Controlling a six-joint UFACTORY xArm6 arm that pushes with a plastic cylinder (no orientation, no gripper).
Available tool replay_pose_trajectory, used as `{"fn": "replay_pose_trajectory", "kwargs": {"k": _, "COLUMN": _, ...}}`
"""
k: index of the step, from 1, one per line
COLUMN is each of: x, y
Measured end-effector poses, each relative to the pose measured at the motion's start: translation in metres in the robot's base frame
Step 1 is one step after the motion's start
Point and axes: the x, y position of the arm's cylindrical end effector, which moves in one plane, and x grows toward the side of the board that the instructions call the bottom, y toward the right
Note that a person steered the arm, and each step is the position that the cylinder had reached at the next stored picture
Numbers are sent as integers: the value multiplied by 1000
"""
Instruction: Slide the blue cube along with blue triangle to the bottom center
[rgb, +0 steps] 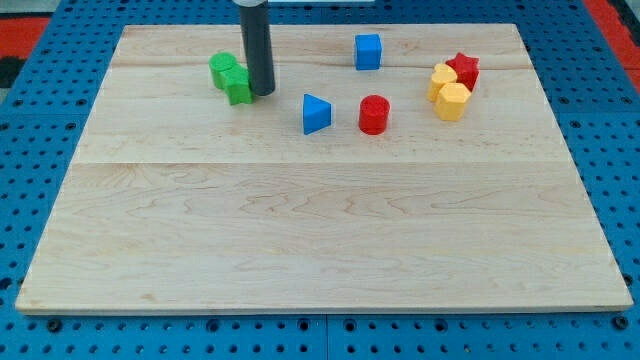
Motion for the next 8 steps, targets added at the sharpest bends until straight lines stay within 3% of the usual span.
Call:
{"fn": "replay_pose_trajectory", "kwargs": {"k": 2, "x": -15, "y": -11}}
{"fn": "replay_pose_trajectory", "kwargs": {"k": 5, "x": -86, "y": 114}}
{"fn": "replay_pose_trajectory", "kwargs": {"k": 6, "x": -114, "y": 109}}
{"fn": "replay_pose_trajectory", "kwargs": {"k": 8, "x": -115, "y": 181}}
